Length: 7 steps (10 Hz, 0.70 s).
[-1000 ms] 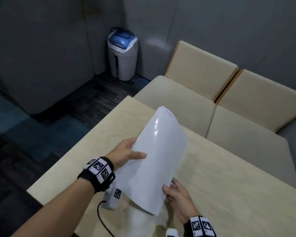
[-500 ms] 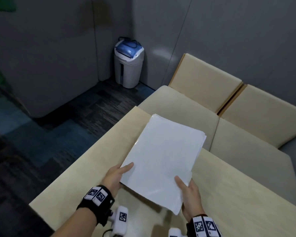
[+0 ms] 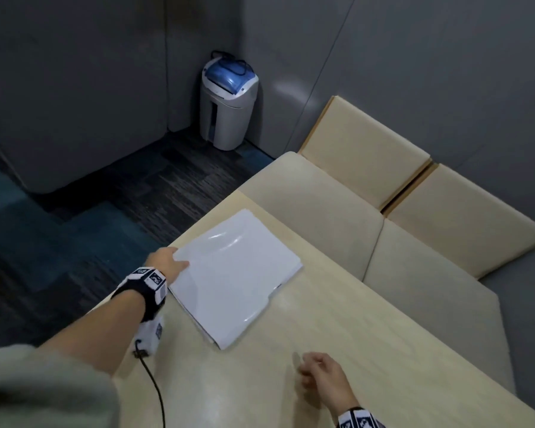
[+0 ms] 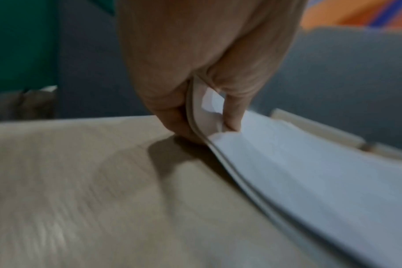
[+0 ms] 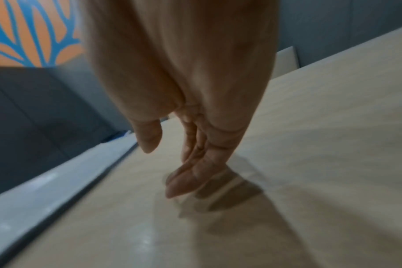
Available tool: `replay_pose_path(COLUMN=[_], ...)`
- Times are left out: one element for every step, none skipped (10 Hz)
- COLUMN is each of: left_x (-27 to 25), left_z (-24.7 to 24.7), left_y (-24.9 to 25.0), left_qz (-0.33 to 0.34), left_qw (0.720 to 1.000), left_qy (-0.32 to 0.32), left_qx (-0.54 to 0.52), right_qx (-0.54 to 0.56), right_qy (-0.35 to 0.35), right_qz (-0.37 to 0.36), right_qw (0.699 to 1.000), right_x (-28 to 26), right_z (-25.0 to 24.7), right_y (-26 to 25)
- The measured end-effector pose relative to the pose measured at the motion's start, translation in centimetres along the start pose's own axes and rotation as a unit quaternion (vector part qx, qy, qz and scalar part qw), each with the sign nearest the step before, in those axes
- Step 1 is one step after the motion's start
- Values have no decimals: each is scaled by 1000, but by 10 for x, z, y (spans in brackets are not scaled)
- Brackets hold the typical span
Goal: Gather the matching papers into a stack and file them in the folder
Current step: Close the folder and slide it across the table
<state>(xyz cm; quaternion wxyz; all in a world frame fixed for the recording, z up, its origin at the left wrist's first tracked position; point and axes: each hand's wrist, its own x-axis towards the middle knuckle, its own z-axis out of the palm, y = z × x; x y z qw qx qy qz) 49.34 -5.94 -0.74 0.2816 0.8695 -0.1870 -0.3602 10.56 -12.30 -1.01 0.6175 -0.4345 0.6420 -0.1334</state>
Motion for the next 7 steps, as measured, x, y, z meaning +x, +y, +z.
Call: replay_pose_path(left_x=[-4, -7, -9, -13, -25, -40, -57], left_z=[7, 22, 25, 25, 28, 31, 37], left_y=[5, 0, 5, 9, 10, 1, -13], left_qz=[25, 26, 9, -20, -43, -59, 20], left_qw=[969, 964, 969, 969, 965, 958, 945], left_qy=[65, 89, 97, 88, 99, 125, 220], left_qx=[237, 247, 225, 231, 239, 252, 240], right_qx=[-8, -43, -70, -112, -150, -149, -97], right_qy=[29, 57, 57, 49, 51, 70, 122], right_qz=[10, -6, -16, -24, -36, -77, -124], right_qw=[1000, 997, 996, 992, 987, 983, 980], right_x=[4, 4, -6, -19, -36, -56, -80], right_z=[-18, -29, -33, -41, -51, -65, -91], right_y=[20, 34, 36, 39, 43, 37, 23])
